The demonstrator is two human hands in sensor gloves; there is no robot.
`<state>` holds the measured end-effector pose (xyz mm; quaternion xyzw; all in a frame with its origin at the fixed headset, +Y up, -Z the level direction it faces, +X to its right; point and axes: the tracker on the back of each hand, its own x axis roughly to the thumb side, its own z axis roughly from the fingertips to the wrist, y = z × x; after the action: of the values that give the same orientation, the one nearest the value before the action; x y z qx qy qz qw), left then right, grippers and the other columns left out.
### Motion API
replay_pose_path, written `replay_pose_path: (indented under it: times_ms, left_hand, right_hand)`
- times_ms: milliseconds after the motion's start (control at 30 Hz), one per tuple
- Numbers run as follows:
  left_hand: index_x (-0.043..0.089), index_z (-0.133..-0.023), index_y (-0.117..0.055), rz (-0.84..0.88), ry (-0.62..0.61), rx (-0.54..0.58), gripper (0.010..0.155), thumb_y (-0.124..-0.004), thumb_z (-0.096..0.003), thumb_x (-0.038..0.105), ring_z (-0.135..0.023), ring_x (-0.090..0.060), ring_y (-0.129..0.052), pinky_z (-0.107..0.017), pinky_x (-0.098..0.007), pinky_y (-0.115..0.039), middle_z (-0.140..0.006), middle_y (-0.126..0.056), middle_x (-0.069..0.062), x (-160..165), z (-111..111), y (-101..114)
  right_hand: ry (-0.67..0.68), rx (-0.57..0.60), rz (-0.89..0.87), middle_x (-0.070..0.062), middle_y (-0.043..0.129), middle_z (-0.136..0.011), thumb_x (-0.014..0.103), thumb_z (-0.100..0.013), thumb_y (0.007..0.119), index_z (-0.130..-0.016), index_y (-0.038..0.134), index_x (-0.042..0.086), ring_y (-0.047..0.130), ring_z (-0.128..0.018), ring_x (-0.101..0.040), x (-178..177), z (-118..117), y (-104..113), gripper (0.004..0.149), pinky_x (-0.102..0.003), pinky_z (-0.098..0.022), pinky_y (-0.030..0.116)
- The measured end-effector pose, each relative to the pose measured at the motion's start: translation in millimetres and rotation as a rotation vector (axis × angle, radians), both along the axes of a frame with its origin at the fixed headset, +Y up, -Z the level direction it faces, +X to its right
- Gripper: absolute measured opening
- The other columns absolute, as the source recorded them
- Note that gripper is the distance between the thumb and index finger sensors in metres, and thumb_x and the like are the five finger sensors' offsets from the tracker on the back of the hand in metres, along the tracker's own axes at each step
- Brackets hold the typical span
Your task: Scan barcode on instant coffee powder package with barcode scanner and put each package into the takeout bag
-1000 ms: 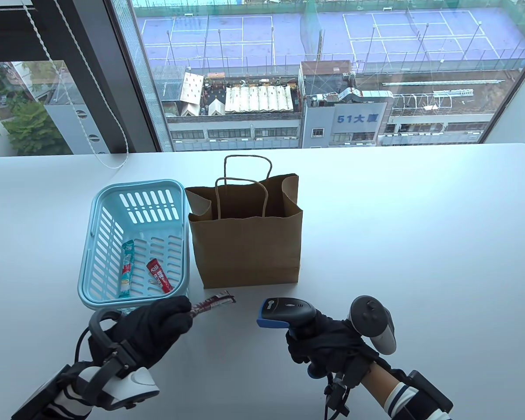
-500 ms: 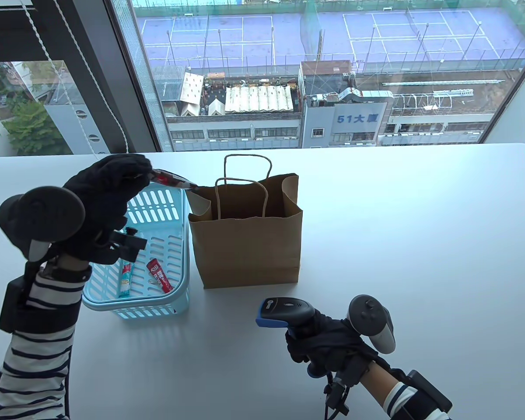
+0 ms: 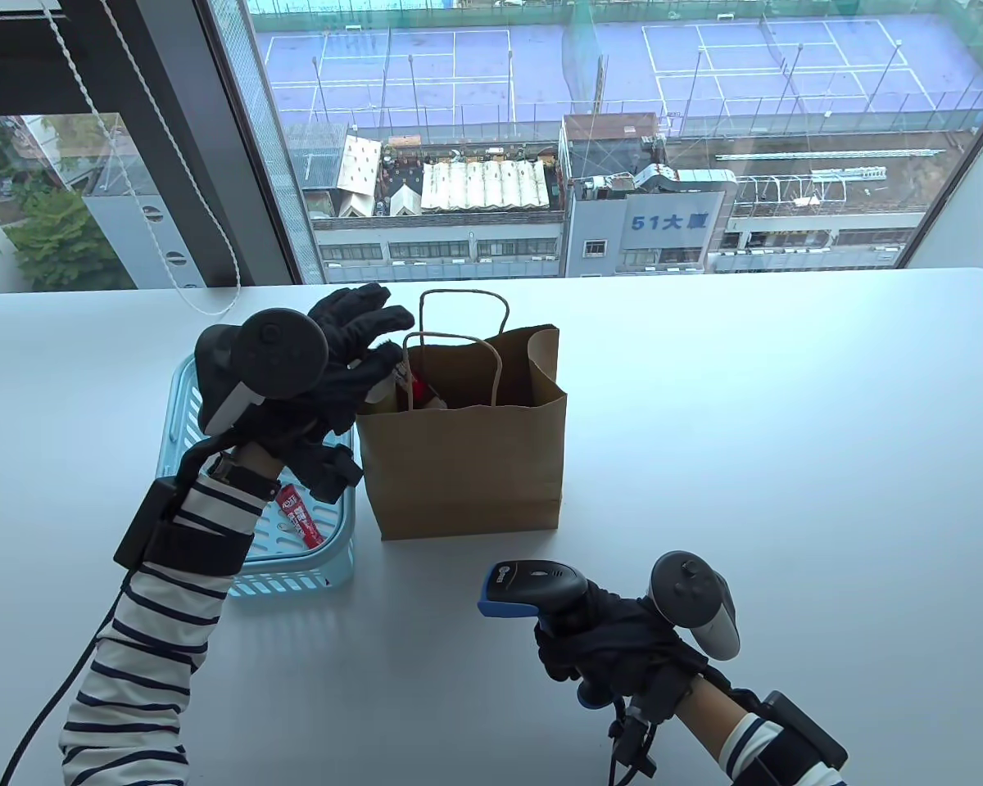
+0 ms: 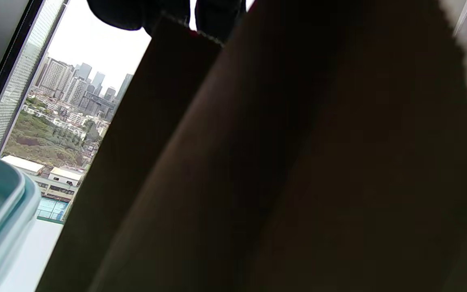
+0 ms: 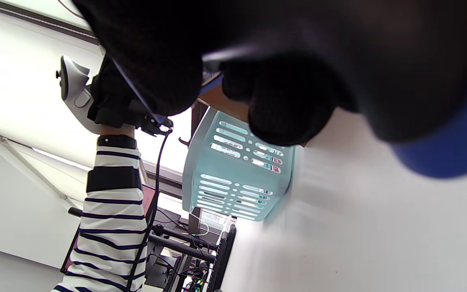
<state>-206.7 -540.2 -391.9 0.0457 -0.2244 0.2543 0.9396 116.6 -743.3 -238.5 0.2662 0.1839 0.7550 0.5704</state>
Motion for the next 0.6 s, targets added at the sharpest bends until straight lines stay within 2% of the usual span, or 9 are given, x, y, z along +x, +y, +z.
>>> replay_pose_path:
  times_ms: [167,433,533,600]
  left_hand:
    - [0.036,-0.099,-0.070,0.117,-0.048,-0.044,0.058,-0.055,-0.0474,0.058,-0.109,-0.048,-0.048,-0.076,-0.060,-0.049,-0.120,-0.053,-0.010,-5.3,-1.0,-8.1]
    - [0.035,-0.098,-0.070,0.104,-0.035,-0.021,0.059,-0.054,-0.0473,0.059,-0.109,-0.047,-0.047,-0.076,-0.060,-0.048,-0.120,-0.053,-0.010,-16.8,5.6,-4.0]
    - [0.034,-0.099,-0.069,0.104,0.017,0.034,0.059,-0.053,-0.0476,0.058,-0.109,-0.047,-0.047,-0.076,-0.059,-0.048,-0.120,-0.052,-0.010,-29.4,9.7,4.7]
    - [0.033,-0.101,-0.066,0.070,0.120,0.098,0.059,-0.053,-0.0482,0.056,-0.106,-0.047,-0.054,-0.075,-0.057,-0.054,-0.118,-0.055,-0.013,-43.4,12.0,12.2]
  right_hand:
    - [0.000,-0.007,0.004,-0.014,0.085,-0.074,0.030,-0.048,0.087,-0.093,0.057,0.001,0.098,-0.046,-0.031,-0.1,0.1,-0.5,0.061,-0.047,-0.035,0.084]
    - [0.000,-0.014,0.006,-0.014,0.085,-0.074,0.030,-0.048,0.087,-0.093,0.057,0.001,0.098,-0.046,-0.031,-0.4,0.2,-1.1,0.061,-0.047,-0.035,0.084]
    - [-0.004,-0.015,0.006,-0.014,0.085,-0.074,0.030,-0.048,0.087,-0.093,0.057,0.001,0.098,-0.046,-0.031,-0.3,0.2,-0.7,0.062,-0.047,-0.035,0.084]
    - [-0.012,-0.016,0.006,-0.014,0.085,-0.074,0.030,-0.048,0.087,-0.093,0.057,0.001,0.098,-0.046,-0.031,-0.1,0.2,-0.5,0.062,-0.047,-0.035,0.084]
